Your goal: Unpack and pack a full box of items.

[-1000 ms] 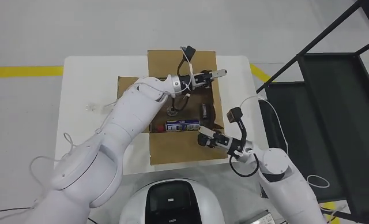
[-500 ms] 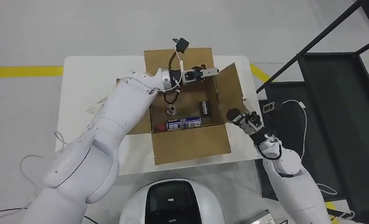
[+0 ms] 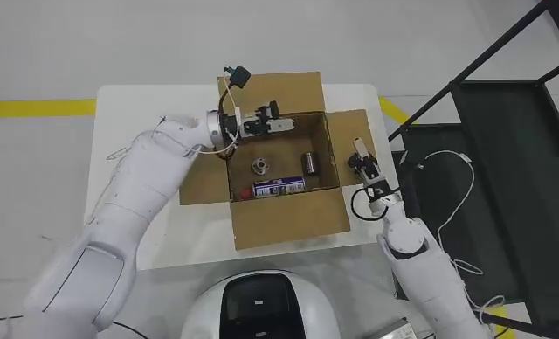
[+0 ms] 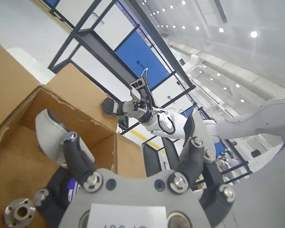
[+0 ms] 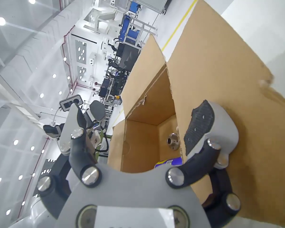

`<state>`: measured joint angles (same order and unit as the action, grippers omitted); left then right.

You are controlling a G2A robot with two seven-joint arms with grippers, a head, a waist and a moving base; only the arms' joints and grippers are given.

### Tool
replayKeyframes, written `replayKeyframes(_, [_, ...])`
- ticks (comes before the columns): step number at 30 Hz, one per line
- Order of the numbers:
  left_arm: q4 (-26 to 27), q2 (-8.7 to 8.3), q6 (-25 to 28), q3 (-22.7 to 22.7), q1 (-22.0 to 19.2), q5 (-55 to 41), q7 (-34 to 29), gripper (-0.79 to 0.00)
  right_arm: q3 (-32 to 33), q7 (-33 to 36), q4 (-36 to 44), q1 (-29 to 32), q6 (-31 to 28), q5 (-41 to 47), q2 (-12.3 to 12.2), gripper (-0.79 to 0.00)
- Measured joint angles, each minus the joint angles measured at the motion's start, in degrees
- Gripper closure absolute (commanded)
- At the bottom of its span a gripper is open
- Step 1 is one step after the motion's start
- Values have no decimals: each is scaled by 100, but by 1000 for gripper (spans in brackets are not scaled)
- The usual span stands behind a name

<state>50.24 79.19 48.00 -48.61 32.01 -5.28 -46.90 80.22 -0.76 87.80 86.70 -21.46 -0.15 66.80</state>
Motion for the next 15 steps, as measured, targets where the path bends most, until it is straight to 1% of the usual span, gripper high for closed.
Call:
replayKeyframes(2, [636, -186, -283, -322, 379, 481, 198, -785, -39, -106, -32, -60, 154, -224, 14, -785])
replayKeyframes(3, [1083, -300, -483, -542, 654, 727, 245, -785, -62, -175, -52, -97, 270, -337, 25, -785])
replayKeyframes(4, [1415, -379, -627, -707, 865, 861, 232, -785, -79, -225, -74, -124, 373, -441, 31, -785])
replayKeyframes(6, [2112, -538, -908, -1083, 1326, 917, 93, -785, -162, -264, -124, -187, 611, -677, 49, -785])
replayKeyframes(7, [2360, -595, -1006, -1239, 1497, 867, 16, -785, -209, -260, -152, -213, 707, -775, 57, -785])
replayKeyframes(9, [2800, -704, -1181, -1577, 1814, 690, -161, -785, -344, -200, -194, -263, 869, -928, 80, -785])
replayKeyframes(10, [2934, -744, -1233, -1711, 1917, 627, -225, -785, -402, -164, -208, -281, 905, -954, 91, -785])
replayKeyframes(12, [3157, -820, -1299, -1987, 2104, 482, -340, -785, -521, -104, -219, -316, 926, -965, 119, -785])
replayKeyframes(15, [3343, -904, -1339, -2307, 2281, 369, -413, -785, -642, -56, -199, -348, 857, -894, 154, -785])
